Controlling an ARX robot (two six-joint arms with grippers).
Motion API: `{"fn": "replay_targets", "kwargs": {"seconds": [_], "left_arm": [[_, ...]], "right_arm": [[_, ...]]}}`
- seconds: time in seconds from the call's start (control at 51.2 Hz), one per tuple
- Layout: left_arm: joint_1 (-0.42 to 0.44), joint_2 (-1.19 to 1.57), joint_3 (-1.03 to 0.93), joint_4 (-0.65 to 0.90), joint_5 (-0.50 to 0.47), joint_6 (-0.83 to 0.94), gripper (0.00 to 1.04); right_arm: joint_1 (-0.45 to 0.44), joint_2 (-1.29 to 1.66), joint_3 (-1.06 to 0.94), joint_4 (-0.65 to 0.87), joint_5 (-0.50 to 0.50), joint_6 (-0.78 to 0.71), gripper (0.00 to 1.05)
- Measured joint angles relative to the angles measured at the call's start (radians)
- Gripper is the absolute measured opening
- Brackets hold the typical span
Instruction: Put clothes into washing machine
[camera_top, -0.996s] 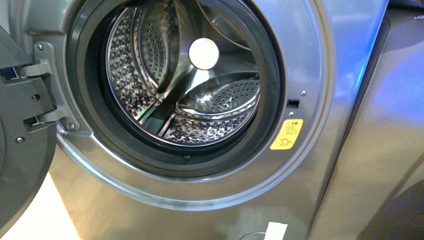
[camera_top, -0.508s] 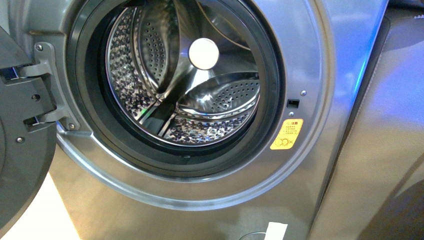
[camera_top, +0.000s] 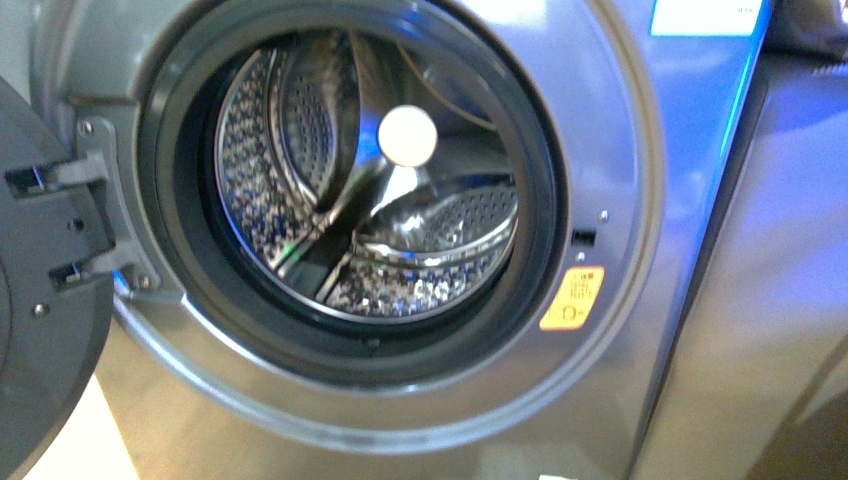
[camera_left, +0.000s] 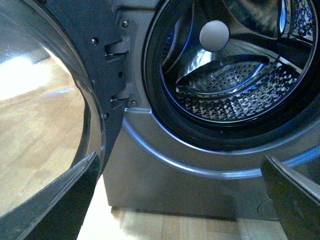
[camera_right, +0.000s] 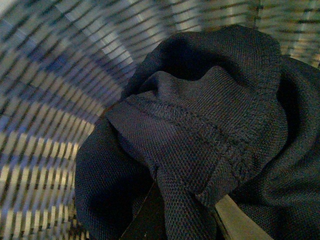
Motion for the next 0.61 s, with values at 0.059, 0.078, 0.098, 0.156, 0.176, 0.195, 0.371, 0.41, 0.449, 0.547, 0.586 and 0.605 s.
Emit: {"fn": "replay_targets", "kwargs": {"seconds": [0.059,0.078,0.098,0.156,0.176,0.195,0.371,0.41,0.449,0.547,0.586,0.605], "left_arm": [[0.000,0.000,0.000,0.000,0.000,0.000,0.98],[0.000,0.000,0.000,0.000,0.000,0.000,0.98],[0.000,0.000,0.000,0.000,0.000,0.000,0.98],[0.000,0.000,0.000,0.000,0.000,0.000,0.98],[0.000,0.000,0.000,0.000,0.000,0.000,0.98],[0.000,0.000,0.000,0.000,0.000,0.000,0.98],[0.000,0.000,0.000,0.000,0.000,0.000,0.98],[0.000,0.000,0.000,0.000,0.000,0.000,0.98],[0.000,0.000,0.000,0.000,0.000,0.000,0.98],[0.000,0.000,0.000,0.000,0.000,0.000,0.98],[0.000,0.000,0.000,0.000,0.000,0.000,0.98],[0.000,0.000,0.000,0.000,0.000,0.000,0.98]], "right_arm": [[-0.010,-0.083,-0.020,0.000,-0.035,0.009,0.10],[-0.013,-0.111,-0.026,0.000,-0.049,0.013,0.10],[-0.016,-0.137,-0.030,-0.001,-0.061,0.018,0.10],[-0.022,-0.204,-0.039,-0.002,-0.091,0.034,0.10],[-0.025,-0.243,-0.042,-0.002,-0.109,0.041,0.10],[-0.027,-0.282,-0.044,-0.003,-0.126,0.049,0.10],[-0.034,-0.526,-0.038,-0.035,-0.227,0.114,0.10],[-0.033,-0.588,-0.023,-0.040,-0.251,0.135,0.09],[-0.031,-0.637,-0.004,-0.040,-0.270,0.157,0.09],[-0.025,-0.710,0.039,-0.040,-0.292,0.192,0.09],[-0.019,-0.742,0.068,-0.040,-0.300,0.212,0.09],[-0.016,-0.756,0.085,-0.040,-0.303,0.224,0.09]]}}
